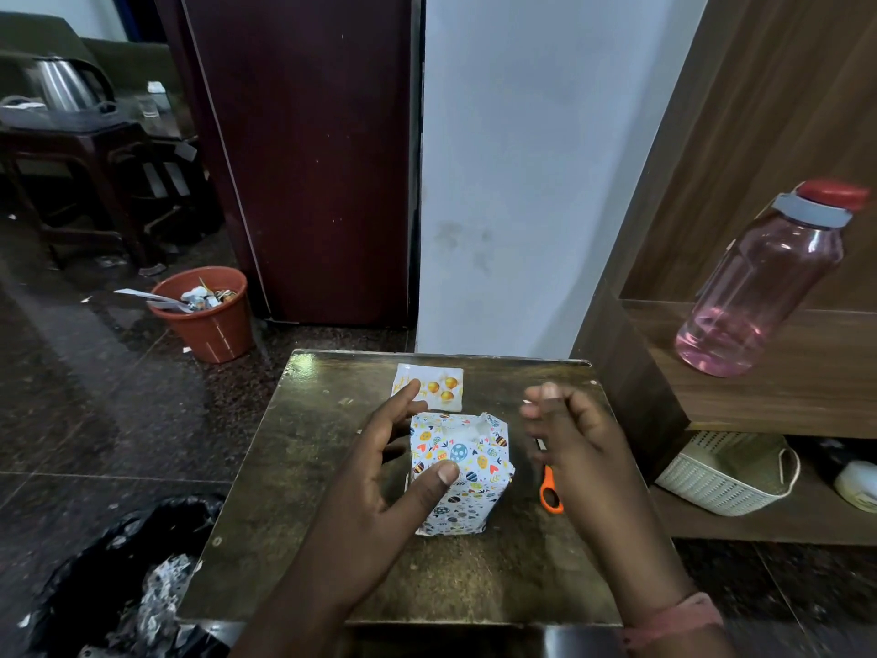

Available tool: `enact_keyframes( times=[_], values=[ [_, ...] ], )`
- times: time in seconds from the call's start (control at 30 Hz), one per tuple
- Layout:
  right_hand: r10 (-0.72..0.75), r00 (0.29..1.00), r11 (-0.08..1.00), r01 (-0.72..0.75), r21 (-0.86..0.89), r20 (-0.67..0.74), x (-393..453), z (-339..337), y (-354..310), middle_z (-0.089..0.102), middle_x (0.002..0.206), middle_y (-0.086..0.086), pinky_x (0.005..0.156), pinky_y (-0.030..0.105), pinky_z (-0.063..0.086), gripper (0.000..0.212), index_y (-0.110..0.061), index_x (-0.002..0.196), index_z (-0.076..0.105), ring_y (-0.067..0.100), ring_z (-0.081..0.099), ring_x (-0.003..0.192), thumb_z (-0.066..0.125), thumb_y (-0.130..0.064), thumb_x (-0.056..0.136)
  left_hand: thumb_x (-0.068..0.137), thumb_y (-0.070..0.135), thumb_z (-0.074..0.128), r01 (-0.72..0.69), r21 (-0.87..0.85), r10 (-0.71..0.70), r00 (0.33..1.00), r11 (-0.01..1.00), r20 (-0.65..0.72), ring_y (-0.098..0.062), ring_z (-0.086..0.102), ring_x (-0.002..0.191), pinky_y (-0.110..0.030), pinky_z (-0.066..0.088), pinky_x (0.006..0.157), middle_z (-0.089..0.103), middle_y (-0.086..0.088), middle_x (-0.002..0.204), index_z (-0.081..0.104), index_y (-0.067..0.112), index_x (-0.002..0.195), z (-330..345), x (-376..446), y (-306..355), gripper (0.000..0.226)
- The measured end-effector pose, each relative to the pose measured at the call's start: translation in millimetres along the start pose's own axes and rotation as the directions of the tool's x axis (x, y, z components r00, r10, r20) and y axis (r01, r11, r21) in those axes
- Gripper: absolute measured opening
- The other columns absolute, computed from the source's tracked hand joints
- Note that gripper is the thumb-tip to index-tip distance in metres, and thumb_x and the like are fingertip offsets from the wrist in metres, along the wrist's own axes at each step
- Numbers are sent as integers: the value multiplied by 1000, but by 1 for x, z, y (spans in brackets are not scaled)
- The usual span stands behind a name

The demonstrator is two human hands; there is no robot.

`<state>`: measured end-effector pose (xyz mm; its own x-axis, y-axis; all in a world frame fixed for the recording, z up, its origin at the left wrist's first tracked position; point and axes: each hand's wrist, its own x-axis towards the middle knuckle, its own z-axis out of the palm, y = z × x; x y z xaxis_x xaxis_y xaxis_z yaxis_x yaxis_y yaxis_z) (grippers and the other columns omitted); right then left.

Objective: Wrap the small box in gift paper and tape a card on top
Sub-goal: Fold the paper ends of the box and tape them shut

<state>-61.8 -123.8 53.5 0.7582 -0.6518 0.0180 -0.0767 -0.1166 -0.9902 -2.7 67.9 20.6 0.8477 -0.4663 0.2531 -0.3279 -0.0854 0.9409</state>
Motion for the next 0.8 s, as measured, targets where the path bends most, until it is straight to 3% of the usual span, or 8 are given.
enact_keyframes(
  times=[0.07,0.13,0.17,0.27,0.37,0.47,0.6,0.8],
  values=[
    [-71,993,993,61,-103,-93,5,-11,3,73,86,-5,76,32,49,18,-25,92,70,7,65,80,59,-37,100,81,54,74,2,-7,-2,1000,1000,9,4,53,130,-6,42,97,56,27,142,43,47,150,0,-1,1,76],
    [-97,986,980,71,-188,-132,7,-19,5,69,75,-9,71,34,51,16,-29,88,68,7,62,69,60,-34,100,80,56,73,1,-2,-1,1000,1000,21,3,55,129,-12,46,99,57,27,141,43,52,148,1,-1,0,75],
    [-105,983,968,67,-240,-150,8,-22,8,68,76,-11,73,38,54,14,-32,88,67,10,64,73,60,-35,99,81,54,75,6,0,-6,1000,1000,26,3,56,129,-14,47,99,57,28,141,43,55,146,1,-2,1,73],
    [-99,979,818,-21,-574,-176,8,-29,13,64,113,-6,100,46,43,10,-37,100,66,27,55,114,57,-38,96,82,45,76,5,7,-5,1000,1000,30,5,57,127,-12,48,97,57,32,139,43,61,143,3,-2,3,72],
    [128,983,601,-181,-778,-130,5,-32,12,47,140,5,109,46,31,32,-35,130,56,35,37,132,55,-39,98,82,44,76,1,9,-2,1000,1000,26,4,57,127,-13,49,96,56,30,141,43,61,143,3,-2,3,71],
    [251,967,504,-170,-847,-45,4,-32,17,43,147,5,111,45,35,33,-32,129,52,37,39,132,52,-36,96,84,42,74,-22,12,22,1000,1000,17,0,57,129,-12,49,95,55,26,144,45,58,143,2,-1,4,68],
    [262,965,465,-119,-877,8,5,-31,21,44,145,6,108,36,39,32,-31,121,60,36,45,126,54,-22,90,87,39,72,-62,38,62,998,997,-6,-2,58,128,-14,47,100,56,24,145,51,55,141,1,0,5,61],
    [227,974,493,-122,-862,-9,5,-35,28,42,137,6,100,36,40,34,-32,125,57,35,43,123,59,-21,93,91,38,70,-107,92,110,993,990,-30,-9,56,133,-26,47,105,58,16,141,63,40,133,1,1,4,43]
  ],
)
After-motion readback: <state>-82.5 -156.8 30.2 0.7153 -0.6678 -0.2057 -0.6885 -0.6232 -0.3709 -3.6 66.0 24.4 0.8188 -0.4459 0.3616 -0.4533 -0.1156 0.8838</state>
